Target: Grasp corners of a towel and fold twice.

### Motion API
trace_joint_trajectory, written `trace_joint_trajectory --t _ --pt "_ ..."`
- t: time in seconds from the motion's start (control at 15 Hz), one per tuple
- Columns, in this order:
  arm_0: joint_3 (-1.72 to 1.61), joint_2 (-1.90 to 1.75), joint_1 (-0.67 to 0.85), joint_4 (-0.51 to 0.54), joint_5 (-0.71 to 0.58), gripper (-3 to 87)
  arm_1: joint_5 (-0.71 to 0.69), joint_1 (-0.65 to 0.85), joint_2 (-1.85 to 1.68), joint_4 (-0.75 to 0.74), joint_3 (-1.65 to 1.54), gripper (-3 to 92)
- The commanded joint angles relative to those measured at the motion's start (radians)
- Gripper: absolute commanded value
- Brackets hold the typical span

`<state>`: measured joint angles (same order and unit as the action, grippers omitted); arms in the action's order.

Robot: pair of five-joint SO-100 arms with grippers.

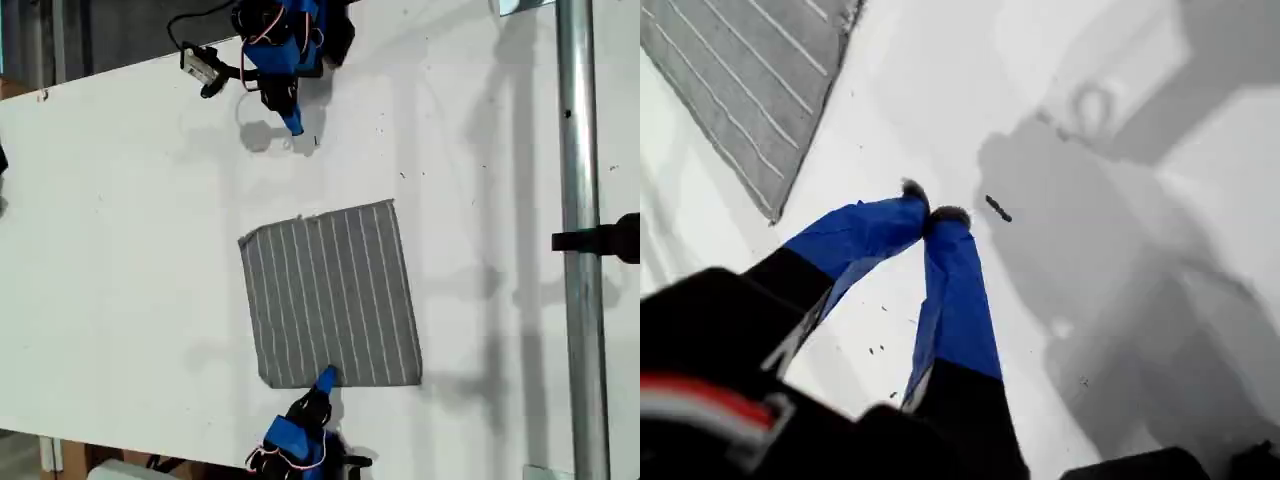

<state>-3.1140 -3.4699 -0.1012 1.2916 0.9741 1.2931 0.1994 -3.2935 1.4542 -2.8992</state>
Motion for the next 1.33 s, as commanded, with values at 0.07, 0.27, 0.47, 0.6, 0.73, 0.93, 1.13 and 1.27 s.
trace_joint_trajectory --t 0.07,0.27,0.47,0.6,0.73,0.93,1.13,1.27 --pt "-0.005 -0.005 0.374 -0.011 0.465 2.3 0.097 -0.163 -0.002 -0.101 0.052 -0.1" --pt "-0.005 -0.005 0.376 -0.011 0.465 2.1 0.094 -0.172 -0.002 -0.107 0.051 -0.1" --pt "-0.005 -0.005 0.379 -0.009 0.471 2.1 0.029 -0.236 0.014 -0.216 0.094 -0.1" --pt "-0.005 -0.005 0.383 -0.009 0.479 2.0 -0.061 -0.291 0.356 -0.341 0.316 -0.2" --pt "-0.005 -0.005 0.393 -0.009 0.477 1.8 -0.192 -0.341 0.825 -0.360 0.673 -0.2" --pt "-0.005 -0.005 0.393 -0.006 0.482 1.6 -0.310 -0.420 1.290 -0.311 1.081 -0.2" --pt "-0.005 -0.005 0.393 -0.005 0.485 1.5 -0.339 -0.503 1.629 -0.196 1.387 -0.2" --pt "-0.005 -0.005 0.393 -0.005 0.483 1.5 -0.344 -0.555 1.753 -0.170 1.503 -0.2"
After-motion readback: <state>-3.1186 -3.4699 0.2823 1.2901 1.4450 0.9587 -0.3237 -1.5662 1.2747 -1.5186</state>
